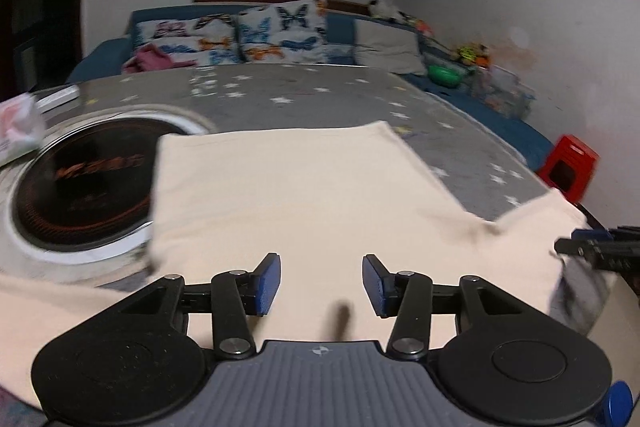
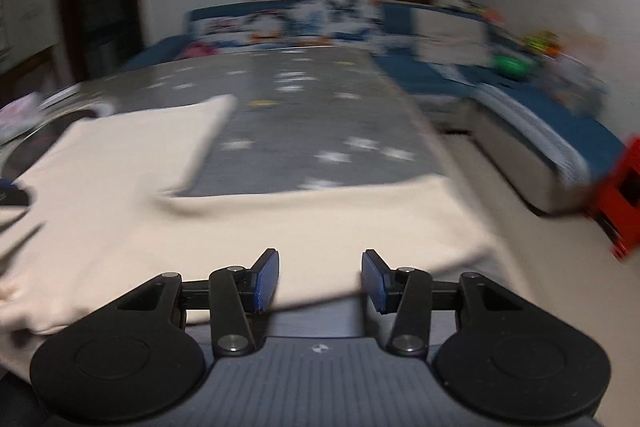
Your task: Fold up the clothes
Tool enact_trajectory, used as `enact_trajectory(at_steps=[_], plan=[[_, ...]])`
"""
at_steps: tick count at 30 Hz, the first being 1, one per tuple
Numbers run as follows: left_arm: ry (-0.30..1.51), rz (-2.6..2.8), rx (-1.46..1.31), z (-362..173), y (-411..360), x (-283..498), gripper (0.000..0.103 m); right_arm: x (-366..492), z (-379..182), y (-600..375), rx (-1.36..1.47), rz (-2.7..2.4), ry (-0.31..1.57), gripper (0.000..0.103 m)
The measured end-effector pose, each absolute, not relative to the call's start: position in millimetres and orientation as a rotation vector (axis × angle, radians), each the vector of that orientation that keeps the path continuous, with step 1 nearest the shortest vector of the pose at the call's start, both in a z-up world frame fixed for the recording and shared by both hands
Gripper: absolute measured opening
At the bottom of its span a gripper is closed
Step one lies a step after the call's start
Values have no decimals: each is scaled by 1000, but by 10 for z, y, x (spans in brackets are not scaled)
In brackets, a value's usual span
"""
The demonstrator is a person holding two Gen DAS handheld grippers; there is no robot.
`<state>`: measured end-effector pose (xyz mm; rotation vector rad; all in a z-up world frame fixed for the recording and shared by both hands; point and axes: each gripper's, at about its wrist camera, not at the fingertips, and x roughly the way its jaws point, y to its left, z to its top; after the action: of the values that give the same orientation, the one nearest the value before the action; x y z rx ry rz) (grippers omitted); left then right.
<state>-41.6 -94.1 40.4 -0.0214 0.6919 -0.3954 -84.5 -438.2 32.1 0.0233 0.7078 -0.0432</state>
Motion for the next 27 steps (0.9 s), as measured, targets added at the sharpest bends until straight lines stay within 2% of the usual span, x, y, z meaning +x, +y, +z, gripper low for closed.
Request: enact_trajectory(at_steps=[6, 10, 13, 16, 27], plan=[[698, -477, 17, 416, -1262, -482, 49, -833, 246, -4900, 93, -222, 701, 42], [711, -510, 43, 386, -1431, -507, 49, -778, 200, -5078, 138, -254, 682, 35], [720, -529, 65, 359, -1532, -531, 49, -730, 170, -5120, 141, -259, 671, 25], [722, -549, 80, 353, -1595, -563, 49, -719, 159, -5121, 134, -255, 656, 7], [727, -639, 154, 233, -1885, -697, 51, -876, 483, -5031, 92, -242, 548, 4]])
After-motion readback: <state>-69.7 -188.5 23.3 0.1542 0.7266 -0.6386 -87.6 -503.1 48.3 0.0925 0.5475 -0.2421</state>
